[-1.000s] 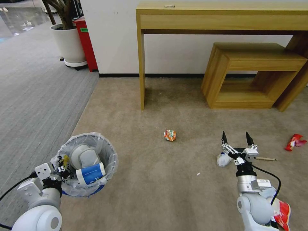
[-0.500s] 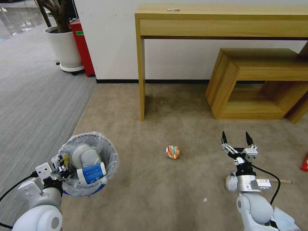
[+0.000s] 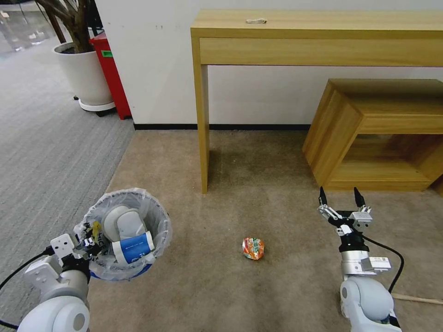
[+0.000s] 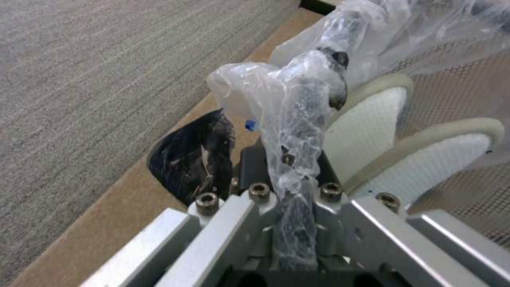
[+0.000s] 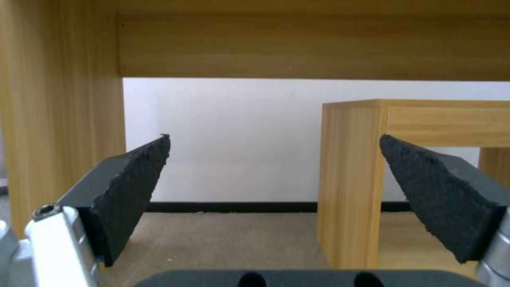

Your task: Pick up the trash bin and place the garbage on the floor into it.

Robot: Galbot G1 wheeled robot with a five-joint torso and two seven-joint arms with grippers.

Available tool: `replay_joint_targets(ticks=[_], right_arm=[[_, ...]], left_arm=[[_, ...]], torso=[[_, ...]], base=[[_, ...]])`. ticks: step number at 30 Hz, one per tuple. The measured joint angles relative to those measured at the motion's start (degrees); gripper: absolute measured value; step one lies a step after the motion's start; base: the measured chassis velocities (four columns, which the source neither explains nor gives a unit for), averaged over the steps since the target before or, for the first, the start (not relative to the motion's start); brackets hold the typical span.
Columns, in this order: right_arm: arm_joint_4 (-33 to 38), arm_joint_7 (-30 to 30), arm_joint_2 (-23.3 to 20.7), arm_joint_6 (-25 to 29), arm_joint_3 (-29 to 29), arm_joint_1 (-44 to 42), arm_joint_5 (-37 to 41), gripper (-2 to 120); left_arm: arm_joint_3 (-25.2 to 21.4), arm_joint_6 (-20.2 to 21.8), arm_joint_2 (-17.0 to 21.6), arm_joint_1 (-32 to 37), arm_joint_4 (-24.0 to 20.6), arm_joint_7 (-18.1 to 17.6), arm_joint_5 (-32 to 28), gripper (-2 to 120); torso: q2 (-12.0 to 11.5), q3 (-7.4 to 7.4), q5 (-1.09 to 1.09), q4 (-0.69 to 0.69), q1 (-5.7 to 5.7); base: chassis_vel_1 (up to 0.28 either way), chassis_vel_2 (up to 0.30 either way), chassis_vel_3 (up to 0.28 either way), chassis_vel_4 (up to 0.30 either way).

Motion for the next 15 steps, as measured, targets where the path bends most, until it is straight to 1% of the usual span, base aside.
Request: replay_joint_targets(ticks=[3, 6, 15], right_arm=[[0.21, -0.16, -0.07, 0.06, 0.02, -0.08, 0.0, 100], [0.48, -0.54, -0.26, 0.12, 0.14, -0.21, 0.01, 100], [0.62, -0.78, -0.31, 0.24, 0.15, -0.44, 0.05, 100]], left_arm=[[-0.07, -0.99, -0.01, 0.01, 0.43, 0.75, 0.65, 1], [-0.21, -3.24, 0.0, 0.06, 1.35, 1.72, 1.89, 1], [-0.19, -4.25, 0.05, 0.22, 1.61, 2.07, 2.17, 1]], torso=[[0.0, 0.0, 0.0, 0.0, 0.0], [0.0, 0.01, 0.0, 0.0, 0.0], [0.0, 0.01, 0.0, 0.0, 0.0]], base=[[0.016, -0.023, -0.01, 0.015], [0.0, 0.0, 0.0, 0.0], [0.0, 0.0, 0.0, 0.0]])
